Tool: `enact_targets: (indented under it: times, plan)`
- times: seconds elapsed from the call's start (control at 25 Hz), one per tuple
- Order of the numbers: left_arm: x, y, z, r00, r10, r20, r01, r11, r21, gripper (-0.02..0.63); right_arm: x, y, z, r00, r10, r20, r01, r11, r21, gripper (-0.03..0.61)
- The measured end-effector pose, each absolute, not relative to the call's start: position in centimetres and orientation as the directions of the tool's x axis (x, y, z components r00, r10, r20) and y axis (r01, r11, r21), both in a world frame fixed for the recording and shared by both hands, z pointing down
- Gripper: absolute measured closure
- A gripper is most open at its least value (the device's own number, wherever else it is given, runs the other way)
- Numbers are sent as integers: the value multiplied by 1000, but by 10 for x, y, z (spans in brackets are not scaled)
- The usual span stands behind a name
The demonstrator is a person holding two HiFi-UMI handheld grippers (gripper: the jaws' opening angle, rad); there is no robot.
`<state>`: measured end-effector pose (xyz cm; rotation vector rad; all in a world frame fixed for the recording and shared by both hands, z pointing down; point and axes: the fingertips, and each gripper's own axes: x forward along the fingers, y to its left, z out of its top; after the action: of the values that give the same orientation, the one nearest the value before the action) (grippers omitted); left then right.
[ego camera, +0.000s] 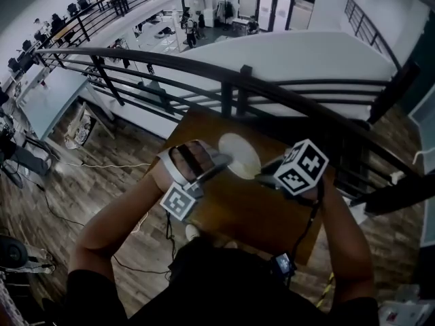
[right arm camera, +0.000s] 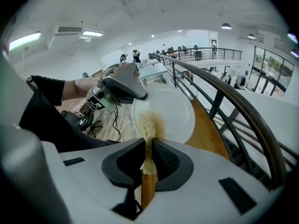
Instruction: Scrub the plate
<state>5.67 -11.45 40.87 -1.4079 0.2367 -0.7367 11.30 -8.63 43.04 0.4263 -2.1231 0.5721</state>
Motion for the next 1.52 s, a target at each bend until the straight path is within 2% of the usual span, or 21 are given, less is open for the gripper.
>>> enact_targets:
  times: [0.32, 0.6, 0.96, 1.16, 1.52]
  plan:
    - [62, -83, 395, 823, -517, 236, 279, 6, -960, 592, 162, -121, 465, -505, -112, 856, -615, 742, -266, 528]
    - [80, -71, 392, 849, -476, 229, 272, 21, -962, 592, 148, -161, 450, -507, -152, 848, -622, 746, -238, 528]
    - [76, -93, 405, 815, -517, 262, 298, -15, -955, 592, 87, -132, 403, -551, -151, 821, -490, 854, -172, 528]
    - [62, -106, 412, 783, -556, 278, 311, -37, -950, 592, 84, -103, 403, -585, -88, 806, -440, 870, -224, 528]
    - [52, -103, 413, 774, -564, 289, 304, -70, -950, 591, 141, -120, 474, -487, -77, 870, -567, 785, -248, 528]
